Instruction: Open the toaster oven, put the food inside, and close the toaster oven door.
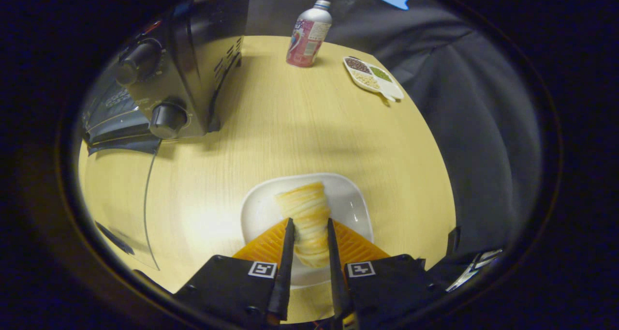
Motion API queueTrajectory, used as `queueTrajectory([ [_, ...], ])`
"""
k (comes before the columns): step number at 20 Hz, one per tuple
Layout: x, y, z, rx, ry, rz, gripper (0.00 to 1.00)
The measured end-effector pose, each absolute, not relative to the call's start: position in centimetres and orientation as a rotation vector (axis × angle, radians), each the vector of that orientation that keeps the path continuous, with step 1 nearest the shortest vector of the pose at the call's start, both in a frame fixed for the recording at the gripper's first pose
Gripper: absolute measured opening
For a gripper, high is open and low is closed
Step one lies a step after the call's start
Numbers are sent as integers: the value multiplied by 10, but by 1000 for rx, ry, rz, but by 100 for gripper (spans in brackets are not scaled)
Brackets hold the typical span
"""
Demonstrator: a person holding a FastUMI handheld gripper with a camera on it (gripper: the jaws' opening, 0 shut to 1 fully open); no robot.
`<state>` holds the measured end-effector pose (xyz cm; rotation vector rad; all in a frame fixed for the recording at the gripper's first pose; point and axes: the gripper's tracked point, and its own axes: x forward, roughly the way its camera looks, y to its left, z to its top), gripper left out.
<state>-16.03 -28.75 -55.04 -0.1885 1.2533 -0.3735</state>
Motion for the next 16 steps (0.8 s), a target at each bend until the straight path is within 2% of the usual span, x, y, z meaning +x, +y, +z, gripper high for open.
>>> queueTrajectory([
  [8,-148,-260,-510,44,1089,-480,38],
  [12,-149,-217,-488,243,993,-507,38],
  [16,-145,-155,-469,432,904,-471,38],
])
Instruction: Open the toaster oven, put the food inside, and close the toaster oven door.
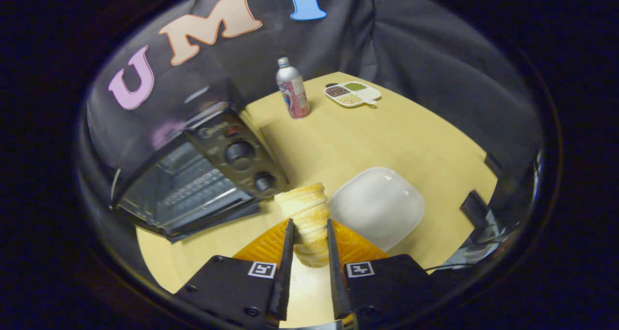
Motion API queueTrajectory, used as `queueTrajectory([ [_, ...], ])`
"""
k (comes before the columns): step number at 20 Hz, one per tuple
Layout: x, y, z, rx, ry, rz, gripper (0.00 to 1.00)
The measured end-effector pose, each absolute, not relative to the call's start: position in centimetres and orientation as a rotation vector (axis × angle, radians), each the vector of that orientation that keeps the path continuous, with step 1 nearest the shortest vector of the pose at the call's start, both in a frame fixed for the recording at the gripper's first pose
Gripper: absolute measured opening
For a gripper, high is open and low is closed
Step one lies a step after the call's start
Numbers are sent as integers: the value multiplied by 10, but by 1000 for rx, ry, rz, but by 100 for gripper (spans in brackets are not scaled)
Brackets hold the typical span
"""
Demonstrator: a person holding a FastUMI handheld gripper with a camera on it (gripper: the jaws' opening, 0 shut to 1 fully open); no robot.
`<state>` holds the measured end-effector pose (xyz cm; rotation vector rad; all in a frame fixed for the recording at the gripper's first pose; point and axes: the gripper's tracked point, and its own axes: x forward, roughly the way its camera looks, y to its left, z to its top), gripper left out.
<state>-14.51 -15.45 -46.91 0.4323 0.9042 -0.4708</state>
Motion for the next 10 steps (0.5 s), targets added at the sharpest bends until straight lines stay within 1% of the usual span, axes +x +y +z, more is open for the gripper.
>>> queueTrajectory([
  [4,-131,-87,-458,588,846,-401,38],
  [10,-86,-2,-459,802,783,-323,38],
])
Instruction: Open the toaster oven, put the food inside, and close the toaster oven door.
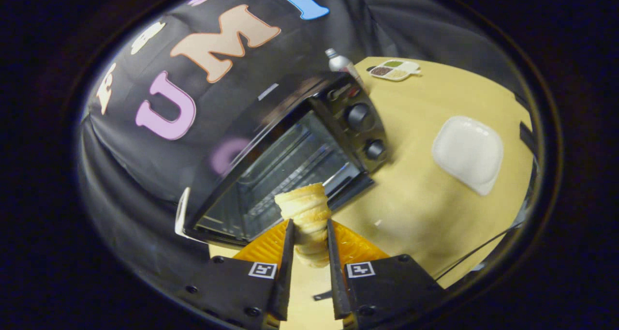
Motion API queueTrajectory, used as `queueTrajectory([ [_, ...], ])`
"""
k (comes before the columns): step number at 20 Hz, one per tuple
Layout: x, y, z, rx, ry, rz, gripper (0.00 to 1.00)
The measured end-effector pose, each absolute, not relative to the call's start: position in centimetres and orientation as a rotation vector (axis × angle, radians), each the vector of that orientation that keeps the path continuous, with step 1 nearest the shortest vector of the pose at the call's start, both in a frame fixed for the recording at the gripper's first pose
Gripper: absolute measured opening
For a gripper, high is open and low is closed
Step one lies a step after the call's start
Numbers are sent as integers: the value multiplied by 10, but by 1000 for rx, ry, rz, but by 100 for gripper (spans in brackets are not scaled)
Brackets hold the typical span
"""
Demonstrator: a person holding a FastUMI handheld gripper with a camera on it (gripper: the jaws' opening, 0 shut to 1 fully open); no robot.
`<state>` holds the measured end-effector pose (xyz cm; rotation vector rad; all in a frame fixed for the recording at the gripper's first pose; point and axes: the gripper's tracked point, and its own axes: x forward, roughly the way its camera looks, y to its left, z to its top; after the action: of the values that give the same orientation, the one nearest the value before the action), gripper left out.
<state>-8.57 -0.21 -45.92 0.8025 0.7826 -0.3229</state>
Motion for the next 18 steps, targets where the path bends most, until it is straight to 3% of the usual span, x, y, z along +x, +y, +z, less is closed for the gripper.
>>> queueTrajectory([
  [12,-9,47,-484,1007,638,-350,38],
  [18,-4,44,-488,999,620,-367,64],
])
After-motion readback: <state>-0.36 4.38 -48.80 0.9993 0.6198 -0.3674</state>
